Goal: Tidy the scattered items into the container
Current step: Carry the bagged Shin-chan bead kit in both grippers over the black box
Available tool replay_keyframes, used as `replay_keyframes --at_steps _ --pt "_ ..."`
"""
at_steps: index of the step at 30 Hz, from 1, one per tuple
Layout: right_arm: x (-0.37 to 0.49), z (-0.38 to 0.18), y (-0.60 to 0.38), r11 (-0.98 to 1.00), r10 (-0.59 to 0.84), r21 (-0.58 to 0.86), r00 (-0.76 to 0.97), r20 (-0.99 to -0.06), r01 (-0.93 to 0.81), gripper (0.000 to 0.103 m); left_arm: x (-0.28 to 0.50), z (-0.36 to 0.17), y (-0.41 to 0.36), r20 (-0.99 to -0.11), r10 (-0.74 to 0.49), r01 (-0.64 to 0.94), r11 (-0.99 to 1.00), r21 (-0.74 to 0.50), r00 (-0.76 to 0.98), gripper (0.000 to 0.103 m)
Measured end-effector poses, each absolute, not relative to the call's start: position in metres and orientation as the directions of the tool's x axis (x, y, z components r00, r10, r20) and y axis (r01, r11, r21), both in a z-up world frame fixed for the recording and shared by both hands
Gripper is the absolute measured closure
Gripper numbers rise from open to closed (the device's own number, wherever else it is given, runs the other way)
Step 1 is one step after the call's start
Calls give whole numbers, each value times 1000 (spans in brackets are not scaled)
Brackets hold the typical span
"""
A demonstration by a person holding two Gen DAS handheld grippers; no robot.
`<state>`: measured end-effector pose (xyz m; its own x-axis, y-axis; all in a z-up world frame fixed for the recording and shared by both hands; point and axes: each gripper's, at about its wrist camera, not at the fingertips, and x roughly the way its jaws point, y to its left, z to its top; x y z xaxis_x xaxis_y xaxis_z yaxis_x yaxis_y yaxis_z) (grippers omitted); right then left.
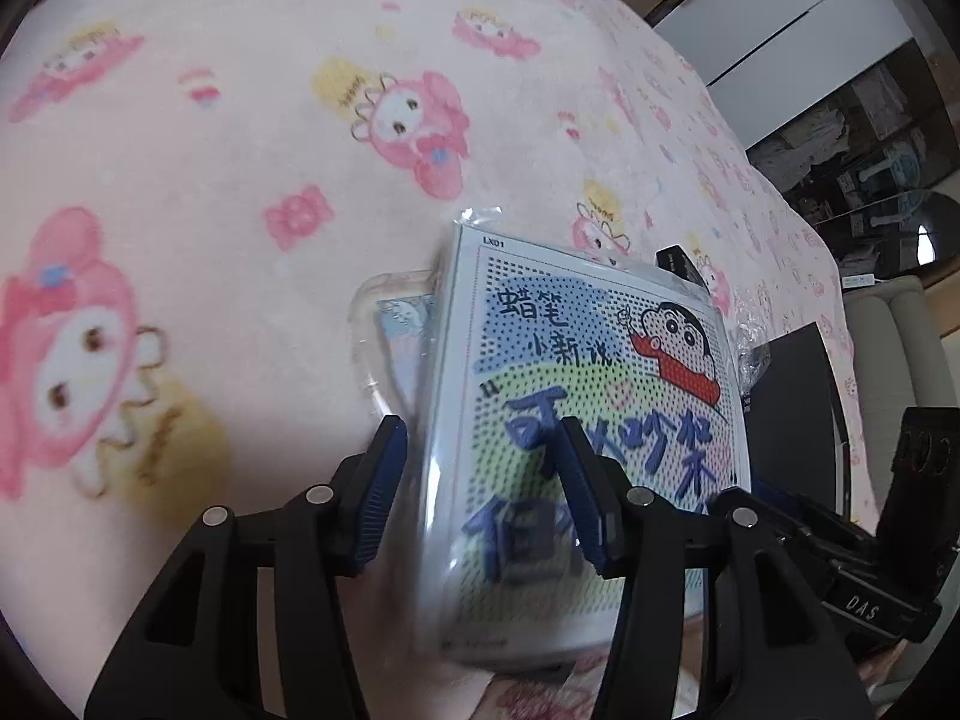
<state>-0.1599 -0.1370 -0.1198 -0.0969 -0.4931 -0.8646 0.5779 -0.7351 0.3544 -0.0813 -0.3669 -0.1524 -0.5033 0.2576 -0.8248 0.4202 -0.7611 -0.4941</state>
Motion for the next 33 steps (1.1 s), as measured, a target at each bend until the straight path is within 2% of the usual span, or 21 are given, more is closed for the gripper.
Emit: replay_keyframes --at_steps 4,8,14,19,25,33 --pt "-158 -125 -144 -740 -472 338 -90 -877 582 59 -78 -133 -348 -851 183 394 -825 -405 -492 50" --pt "-147 -97 -119 -736 -512 348 -140 -848 581 60 -58 -105 -332 -820 229 335 -830 -445 -524 51" --pt "-125 -44 -76 -748 -522 299 -248 -816 592 59 -48 -52 -286 -783 233 236 -870 -433 -577 51" --pt "-123 -13 -12 -791 -522 301 -330 -787 534 59 -63 -18 -235 -735 320 108 -876 -470 -598 51" --pt "-138 3 76 -851 -479 289 -424 -769 437 59 -105 -4 -150 -720 404 -35 -883 -468 -565 51" --pt "-192 -13 186 -906 -409 287 -464 -786 311 59 -180 -18 -47 -742 488 -154 -867 -474 -460 51"
